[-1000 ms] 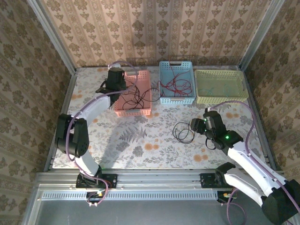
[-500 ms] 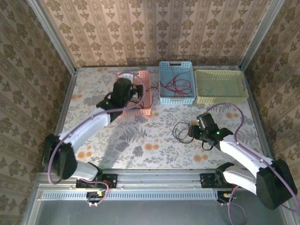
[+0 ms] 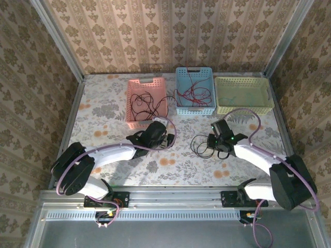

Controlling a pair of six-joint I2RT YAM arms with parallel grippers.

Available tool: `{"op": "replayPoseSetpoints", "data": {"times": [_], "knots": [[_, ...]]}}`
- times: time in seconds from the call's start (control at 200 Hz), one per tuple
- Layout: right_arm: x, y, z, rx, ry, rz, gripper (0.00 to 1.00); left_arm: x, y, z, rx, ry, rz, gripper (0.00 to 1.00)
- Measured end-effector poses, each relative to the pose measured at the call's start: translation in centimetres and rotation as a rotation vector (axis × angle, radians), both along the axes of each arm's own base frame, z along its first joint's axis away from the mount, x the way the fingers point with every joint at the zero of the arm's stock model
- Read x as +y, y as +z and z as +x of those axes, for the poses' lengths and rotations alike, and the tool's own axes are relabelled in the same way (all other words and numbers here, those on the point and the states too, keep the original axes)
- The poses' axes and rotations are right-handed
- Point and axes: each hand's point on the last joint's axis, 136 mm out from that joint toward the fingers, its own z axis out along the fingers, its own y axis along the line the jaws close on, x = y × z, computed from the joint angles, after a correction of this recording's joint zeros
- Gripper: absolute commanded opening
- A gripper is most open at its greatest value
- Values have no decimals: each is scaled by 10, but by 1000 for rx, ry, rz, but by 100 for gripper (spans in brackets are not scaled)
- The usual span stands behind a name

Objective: Untangle the cables

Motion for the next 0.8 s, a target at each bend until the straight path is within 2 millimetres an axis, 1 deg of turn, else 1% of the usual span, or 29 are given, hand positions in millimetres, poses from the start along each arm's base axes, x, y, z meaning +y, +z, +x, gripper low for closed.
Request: {"op": "replayPoseSetpoints", "data": {"times": [0.08,0.165,0.235,0.33,0.395,0.455,0.625,0.705,0.8], "knots": [[3,-3,5,-4,0,4,18,0,1,1,-2,9,-9,75],[5,-7,5,7,-3,12,25,0,1,2,-3,14,-9,75],[9,-11,5,18,-2,23,29,1,1,2,-4,22,-9,75],[12,-17,6,27,4,35,31,5,-3,0,2,31,-5,76],[13,-22,7,34,6,36,31,8,-8,-2,11,37,1,76],[14,-24,9,32,6,36,27,10,-11,-3,16,39,7,76],[12,-27,11,43,13,-1,22,14,-13,-4,16,48,17,76],[11,-28,12,53,26,-27,8,15,-10,-3,8,51,12,76],[13,-25,15,43,38,-36,2,15,-8,-3,2,54,8,76]]}}
